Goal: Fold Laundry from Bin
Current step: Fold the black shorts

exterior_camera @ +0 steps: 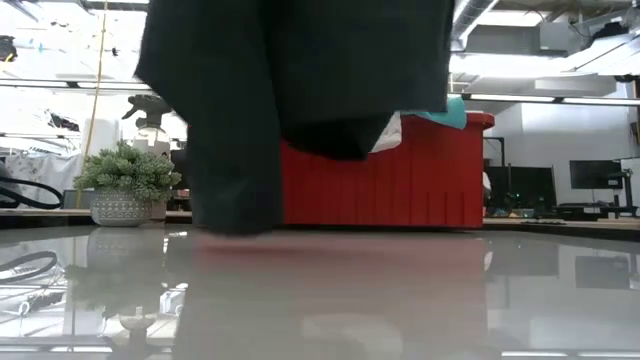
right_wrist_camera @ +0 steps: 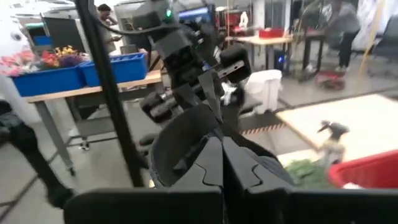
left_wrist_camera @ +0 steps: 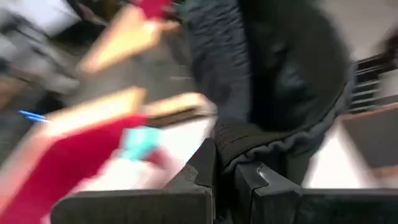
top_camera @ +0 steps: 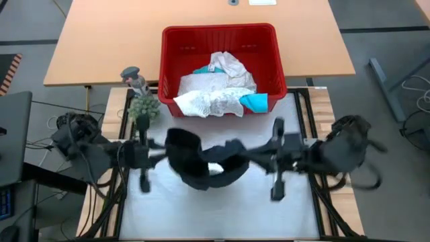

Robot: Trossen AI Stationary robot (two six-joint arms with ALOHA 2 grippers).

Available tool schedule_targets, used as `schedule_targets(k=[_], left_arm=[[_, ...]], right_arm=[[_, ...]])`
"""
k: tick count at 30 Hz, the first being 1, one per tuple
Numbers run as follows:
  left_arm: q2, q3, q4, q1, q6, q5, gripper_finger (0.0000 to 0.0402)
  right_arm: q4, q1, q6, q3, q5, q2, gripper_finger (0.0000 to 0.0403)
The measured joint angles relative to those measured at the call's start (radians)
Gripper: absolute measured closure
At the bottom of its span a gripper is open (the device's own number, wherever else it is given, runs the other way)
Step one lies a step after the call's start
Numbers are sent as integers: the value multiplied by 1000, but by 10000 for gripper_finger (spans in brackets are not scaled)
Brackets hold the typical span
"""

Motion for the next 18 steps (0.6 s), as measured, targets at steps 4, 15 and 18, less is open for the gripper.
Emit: schedule_targets(k=[4,15,18], left_arm=[[0,0,1,-51,-203,153,401],[-10,0,-38,-107,-459,99,401],[-16,0,-247,-43,-617,53,401]], right_arm=[[69,28,52,0,12,40,386],[23,59,131,0,368,40,386],[-247,10,360,2,360,17,386]])
